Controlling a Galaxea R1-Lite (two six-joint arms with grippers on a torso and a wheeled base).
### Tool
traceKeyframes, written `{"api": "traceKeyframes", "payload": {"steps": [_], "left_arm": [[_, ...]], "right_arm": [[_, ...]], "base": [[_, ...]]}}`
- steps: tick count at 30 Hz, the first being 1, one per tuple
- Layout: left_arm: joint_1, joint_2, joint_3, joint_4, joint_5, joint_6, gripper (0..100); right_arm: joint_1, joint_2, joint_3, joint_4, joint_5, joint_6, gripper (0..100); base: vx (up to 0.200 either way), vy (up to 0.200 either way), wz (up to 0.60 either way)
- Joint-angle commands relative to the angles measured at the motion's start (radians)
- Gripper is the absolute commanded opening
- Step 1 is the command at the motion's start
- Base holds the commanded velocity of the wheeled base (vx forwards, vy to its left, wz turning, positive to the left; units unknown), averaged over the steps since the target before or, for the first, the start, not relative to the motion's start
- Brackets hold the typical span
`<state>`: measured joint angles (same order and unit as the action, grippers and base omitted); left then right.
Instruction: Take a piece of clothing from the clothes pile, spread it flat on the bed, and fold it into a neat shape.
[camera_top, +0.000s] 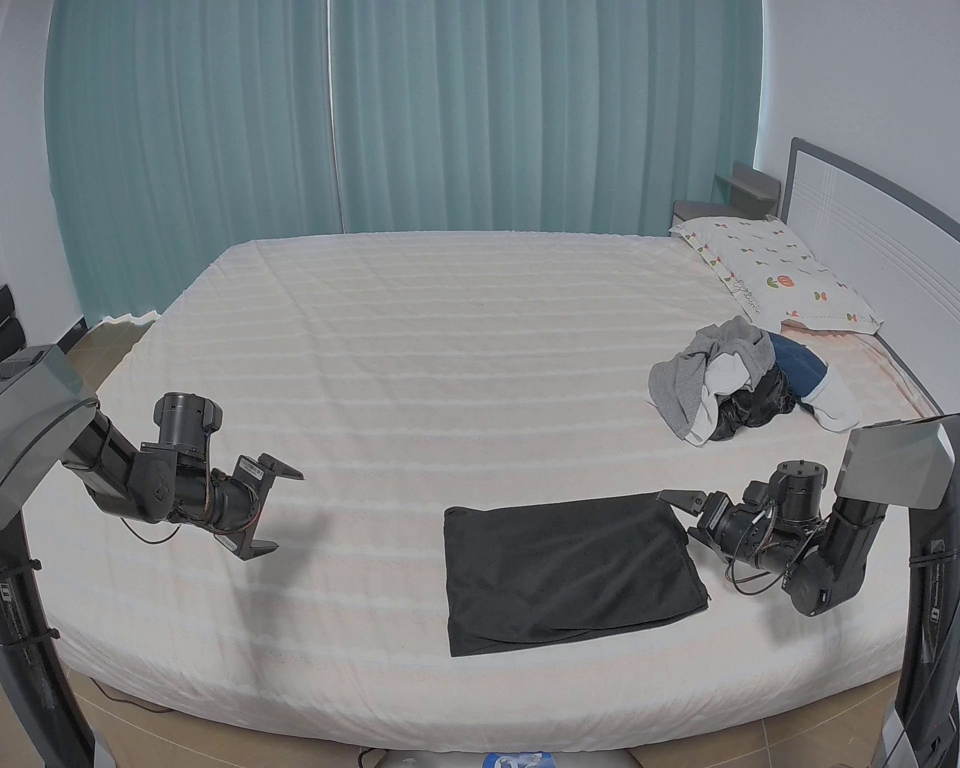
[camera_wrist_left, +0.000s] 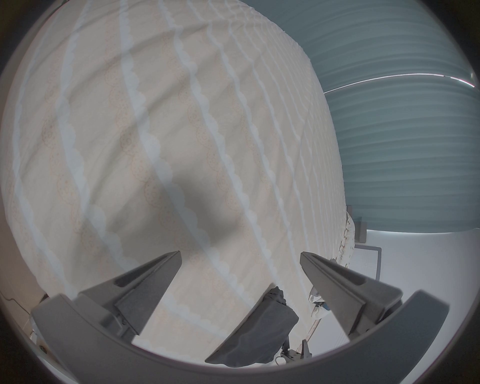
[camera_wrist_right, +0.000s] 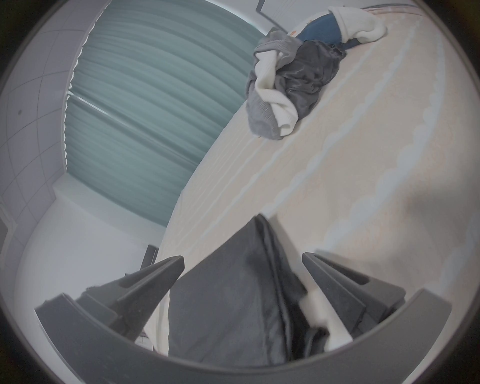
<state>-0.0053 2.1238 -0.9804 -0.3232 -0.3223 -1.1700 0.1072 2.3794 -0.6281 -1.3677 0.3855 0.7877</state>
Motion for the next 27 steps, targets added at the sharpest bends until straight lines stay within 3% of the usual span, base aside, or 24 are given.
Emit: {"api": "traceKeyframes", "payload": {"steps": [1,5,27], "left_arm": [[-0.008,-0.001,0.002,0.000,0.000,0.001,100],[-0.010,0.001,0.002,0.000,0.000,0.006,100],[-0.010,0.004,0.000,-0.002,0.002,0.010,100]], "right_arm": [[-0.001,-0.065,0.070,-0.002,0.016,-0.050,100],[0.006,-0.057,0.090,-0.002,0.016,-0.111,100],[0.029,-0.063,0.176,0.010,0.018,-0.271,100]], "base": [[-0.200,0.000,0.00],[-0.200,0.000,0.00],[0.000,0.000,0.00]]}}
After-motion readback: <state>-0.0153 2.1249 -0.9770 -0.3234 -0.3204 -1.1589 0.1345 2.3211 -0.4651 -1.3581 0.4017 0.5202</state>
